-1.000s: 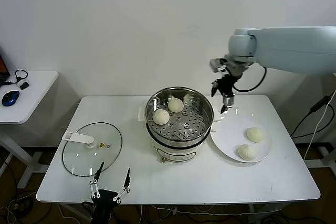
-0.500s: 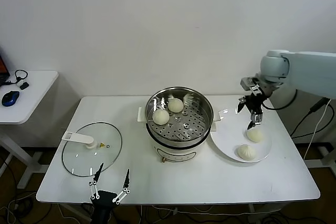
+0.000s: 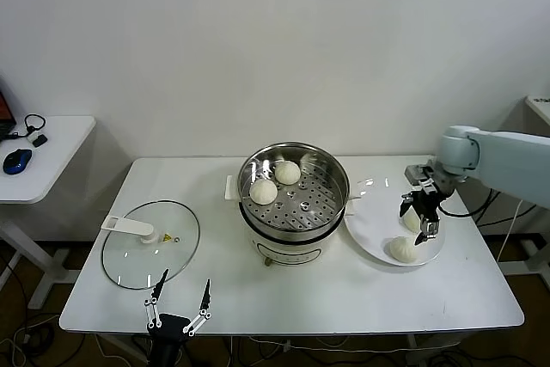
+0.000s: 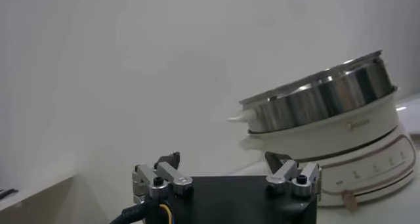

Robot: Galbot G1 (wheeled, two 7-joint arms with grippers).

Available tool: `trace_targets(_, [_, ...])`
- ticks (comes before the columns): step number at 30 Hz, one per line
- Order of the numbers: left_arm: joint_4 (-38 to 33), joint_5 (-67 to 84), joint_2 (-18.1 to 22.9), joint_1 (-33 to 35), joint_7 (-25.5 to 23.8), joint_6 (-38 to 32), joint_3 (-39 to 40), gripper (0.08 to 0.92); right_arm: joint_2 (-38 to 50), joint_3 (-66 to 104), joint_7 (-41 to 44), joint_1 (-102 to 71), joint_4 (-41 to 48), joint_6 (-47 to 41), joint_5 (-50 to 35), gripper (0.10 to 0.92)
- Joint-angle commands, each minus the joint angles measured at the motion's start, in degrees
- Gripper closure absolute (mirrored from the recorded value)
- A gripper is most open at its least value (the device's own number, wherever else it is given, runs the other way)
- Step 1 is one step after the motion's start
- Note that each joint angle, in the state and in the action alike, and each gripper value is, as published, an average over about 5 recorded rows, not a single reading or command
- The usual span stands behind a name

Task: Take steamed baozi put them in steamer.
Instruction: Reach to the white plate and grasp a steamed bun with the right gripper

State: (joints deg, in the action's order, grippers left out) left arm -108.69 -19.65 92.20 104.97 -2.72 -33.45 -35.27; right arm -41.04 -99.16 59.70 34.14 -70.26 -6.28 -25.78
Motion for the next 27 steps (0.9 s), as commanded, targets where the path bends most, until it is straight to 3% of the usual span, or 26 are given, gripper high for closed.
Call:
trace_targets(1, [0.11, -0.25, 2.58, 0.13, 0.05, 0.0, -0.05, 0.177, 1.55, 6.57, -0.21, -8.56, 1.09, -0.06, 2.97, 0.203])
trace_targets(23, [0.36, -0.58, 2.68, -0.02, 0.13, 0.19, 0.05, 0.177, 0.36, 10.46, -0.11, -11.72, 5.58, 0.53, 4.92, 0.203])
trace_targets(27, [0.23, -0.59, 2.66, 0.0, 0.15, 0.26, 0.13, 0.177, 0.33, 10.16, 0.14, -11.51, 5.22, 0.52, 4.8, 0.247])
